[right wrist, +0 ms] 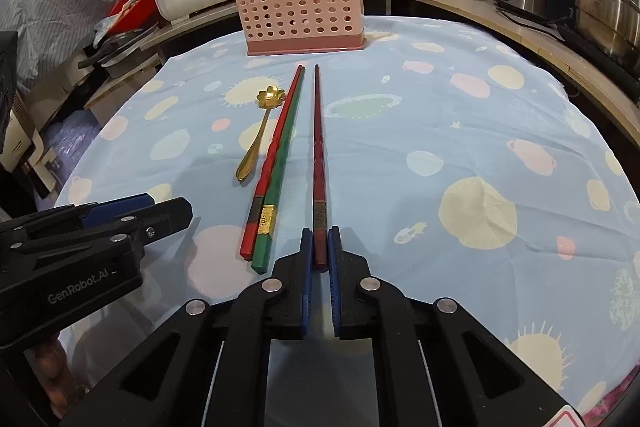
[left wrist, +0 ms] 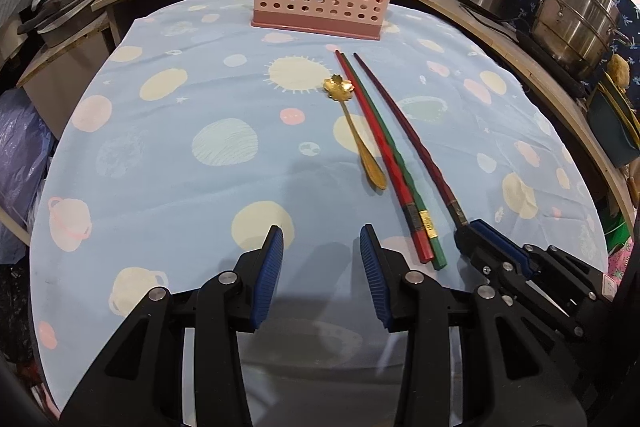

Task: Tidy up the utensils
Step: 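Grasp the dark red chopstick with right tool while left tool grasps the red chopstick, then lift both held chopsticks and carry them above the pink holder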

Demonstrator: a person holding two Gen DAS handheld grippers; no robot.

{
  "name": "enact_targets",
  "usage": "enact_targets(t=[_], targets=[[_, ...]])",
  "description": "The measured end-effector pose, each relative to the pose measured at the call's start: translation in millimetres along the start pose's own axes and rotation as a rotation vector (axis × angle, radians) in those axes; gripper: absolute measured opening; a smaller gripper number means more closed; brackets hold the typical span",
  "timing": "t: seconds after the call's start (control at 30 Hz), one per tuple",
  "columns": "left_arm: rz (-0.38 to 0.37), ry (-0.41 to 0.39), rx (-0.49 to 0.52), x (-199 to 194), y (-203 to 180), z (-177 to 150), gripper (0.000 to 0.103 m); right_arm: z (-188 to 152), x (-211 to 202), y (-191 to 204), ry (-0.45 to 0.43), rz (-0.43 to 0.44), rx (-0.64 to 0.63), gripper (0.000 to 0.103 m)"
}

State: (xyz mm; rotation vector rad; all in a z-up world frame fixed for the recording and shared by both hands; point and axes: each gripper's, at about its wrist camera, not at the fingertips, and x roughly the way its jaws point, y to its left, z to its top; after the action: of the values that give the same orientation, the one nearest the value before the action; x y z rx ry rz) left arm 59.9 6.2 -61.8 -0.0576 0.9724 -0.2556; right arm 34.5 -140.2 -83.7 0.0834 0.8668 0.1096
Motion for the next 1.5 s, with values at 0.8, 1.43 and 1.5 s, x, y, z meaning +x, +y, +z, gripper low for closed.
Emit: enact_targets(t=[0.8, 1.43, 1.5], targets=[[-0.046, 0.021, 0.051, 17.8, -41.2, 4.4, 0.039, 0.5, -7.3, -30.4, 0.002, 0.027, 0.116, 0.007], [-0.023, 0.011, 0.044, 15.6, -29.7, 3.1, 0.035, 1.7, -7.1, -33.7, 0.005, 0.028, 0.119, 0.007], [-0.044, 0.014, 0.042, 15.6, -29.8, 2.7, 0.024, 1.6, -7.2, -33.6, 0.006, 0.027, 0.119, 0.007]])
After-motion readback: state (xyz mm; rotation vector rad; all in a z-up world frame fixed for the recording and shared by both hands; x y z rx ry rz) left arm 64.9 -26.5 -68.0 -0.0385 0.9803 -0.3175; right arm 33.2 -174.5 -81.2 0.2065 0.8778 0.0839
